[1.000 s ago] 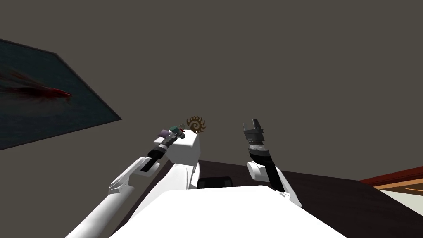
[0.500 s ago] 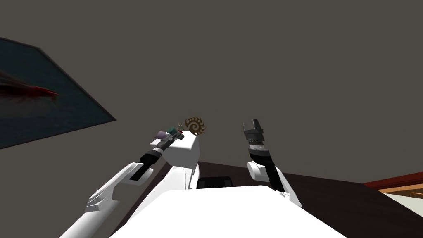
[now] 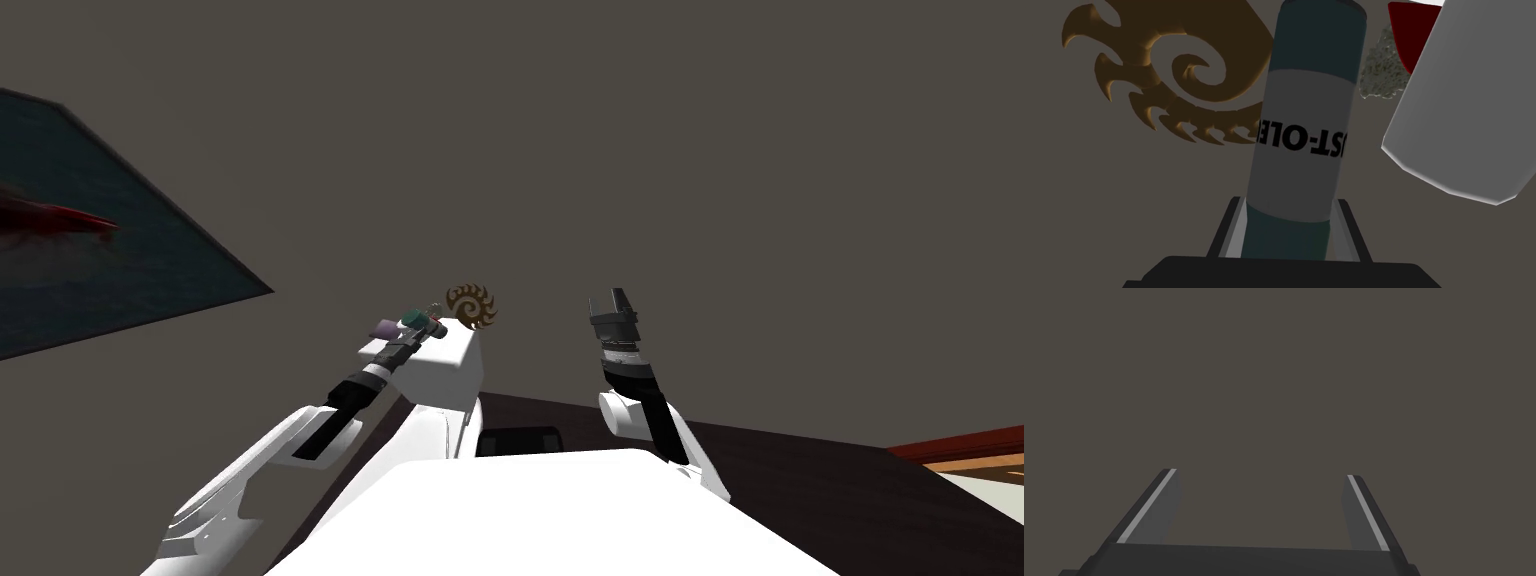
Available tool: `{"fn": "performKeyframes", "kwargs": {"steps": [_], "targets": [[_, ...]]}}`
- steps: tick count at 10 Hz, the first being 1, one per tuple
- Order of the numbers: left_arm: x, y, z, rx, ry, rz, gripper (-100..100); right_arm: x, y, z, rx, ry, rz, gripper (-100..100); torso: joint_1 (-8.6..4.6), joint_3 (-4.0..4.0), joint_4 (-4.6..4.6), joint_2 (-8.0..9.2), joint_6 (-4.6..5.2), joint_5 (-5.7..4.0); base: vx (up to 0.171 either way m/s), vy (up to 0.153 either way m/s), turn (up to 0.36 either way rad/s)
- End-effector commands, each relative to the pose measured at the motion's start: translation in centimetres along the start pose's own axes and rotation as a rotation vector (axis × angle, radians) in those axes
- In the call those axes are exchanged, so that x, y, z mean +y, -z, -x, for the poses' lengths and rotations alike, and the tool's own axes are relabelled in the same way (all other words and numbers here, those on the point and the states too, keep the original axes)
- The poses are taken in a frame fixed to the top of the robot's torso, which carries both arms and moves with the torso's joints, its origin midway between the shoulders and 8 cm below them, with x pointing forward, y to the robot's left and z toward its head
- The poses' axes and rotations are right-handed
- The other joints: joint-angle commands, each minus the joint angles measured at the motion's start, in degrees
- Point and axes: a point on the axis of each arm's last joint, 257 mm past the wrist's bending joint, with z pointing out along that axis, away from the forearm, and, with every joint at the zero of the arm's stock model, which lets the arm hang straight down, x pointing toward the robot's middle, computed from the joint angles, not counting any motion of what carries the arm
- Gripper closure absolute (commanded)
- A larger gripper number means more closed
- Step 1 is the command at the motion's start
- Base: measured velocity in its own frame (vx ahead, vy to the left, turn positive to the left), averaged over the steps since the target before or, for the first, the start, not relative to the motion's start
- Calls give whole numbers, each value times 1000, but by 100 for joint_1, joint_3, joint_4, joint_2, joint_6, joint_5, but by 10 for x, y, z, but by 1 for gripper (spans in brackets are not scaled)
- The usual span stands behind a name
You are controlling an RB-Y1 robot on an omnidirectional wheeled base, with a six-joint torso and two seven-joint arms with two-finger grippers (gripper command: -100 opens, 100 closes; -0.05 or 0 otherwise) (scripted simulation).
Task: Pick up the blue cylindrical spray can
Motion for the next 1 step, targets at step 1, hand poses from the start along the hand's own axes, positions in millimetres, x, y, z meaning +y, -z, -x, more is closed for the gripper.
{"fn": "performKeyframes", "kwargs": {"steps": [1], "targets": [[0,0,0,0,0,0,0,0,0,0,0,0,0,0,0,0,0,0,0,0,0,0,0]]}}
